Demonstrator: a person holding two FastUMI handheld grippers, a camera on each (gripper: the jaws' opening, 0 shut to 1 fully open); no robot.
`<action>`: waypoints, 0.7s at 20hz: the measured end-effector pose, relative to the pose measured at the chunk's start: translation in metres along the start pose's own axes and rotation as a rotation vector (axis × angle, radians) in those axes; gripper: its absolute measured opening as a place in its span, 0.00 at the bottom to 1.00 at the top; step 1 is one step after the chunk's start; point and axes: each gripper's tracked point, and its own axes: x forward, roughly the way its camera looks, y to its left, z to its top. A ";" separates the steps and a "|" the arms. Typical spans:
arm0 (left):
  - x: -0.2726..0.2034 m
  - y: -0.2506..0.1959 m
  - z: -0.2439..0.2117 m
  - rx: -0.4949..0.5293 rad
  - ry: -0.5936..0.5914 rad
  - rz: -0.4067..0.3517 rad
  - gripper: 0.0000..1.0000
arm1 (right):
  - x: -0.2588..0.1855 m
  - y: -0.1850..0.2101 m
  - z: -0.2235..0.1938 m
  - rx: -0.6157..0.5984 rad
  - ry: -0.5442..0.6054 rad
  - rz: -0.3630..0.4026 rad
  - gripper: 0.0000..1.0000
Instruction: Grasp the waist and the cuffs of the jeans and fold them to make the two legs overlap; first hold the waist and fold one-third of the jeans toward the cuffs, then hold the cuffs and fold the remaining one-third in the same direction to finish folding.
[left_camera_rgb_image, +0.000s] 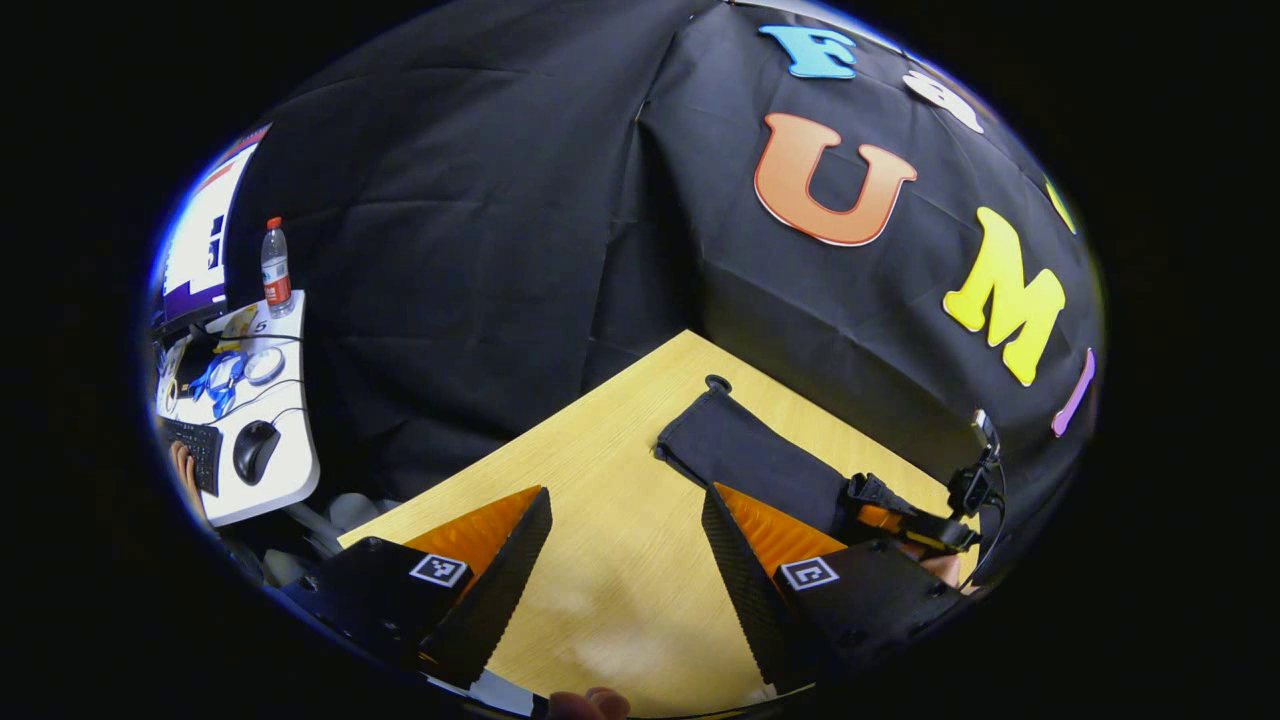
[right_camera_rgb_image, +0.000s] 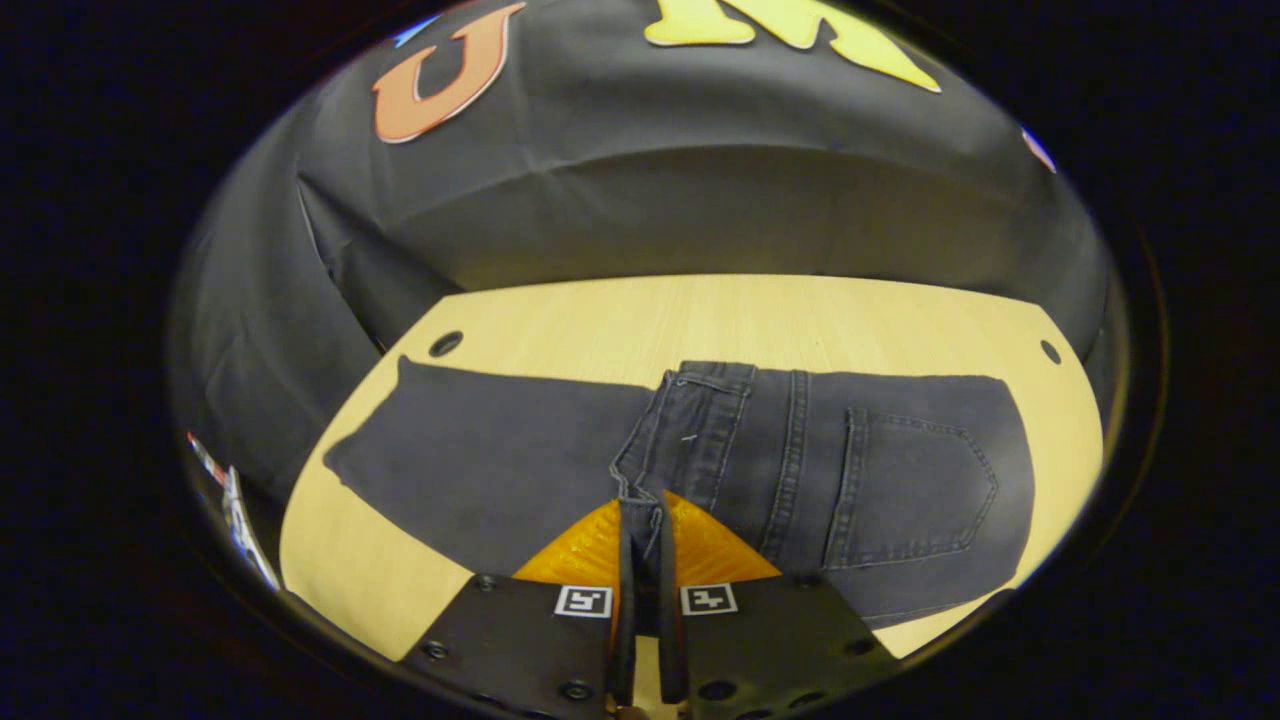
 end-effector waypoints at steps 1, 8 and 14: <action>0.003 0.001 0.002 -0.004 0.001 -0.005 0.98 | 0.000 0.002 -0.001 -0.026 -0.007 -0.008 0.10; 0.036 -0.007 0.007 -0.083 0.030 -0.053 0.98 | -0.032 0.029 0.004 -0.039 -0.001 0.083 0.64; 0.116 -0.046 -0.024 -0.542 0.235 -0.160 0.98 | -0.130 0.018 0.019 -0.136 -0.042 0.146 0.63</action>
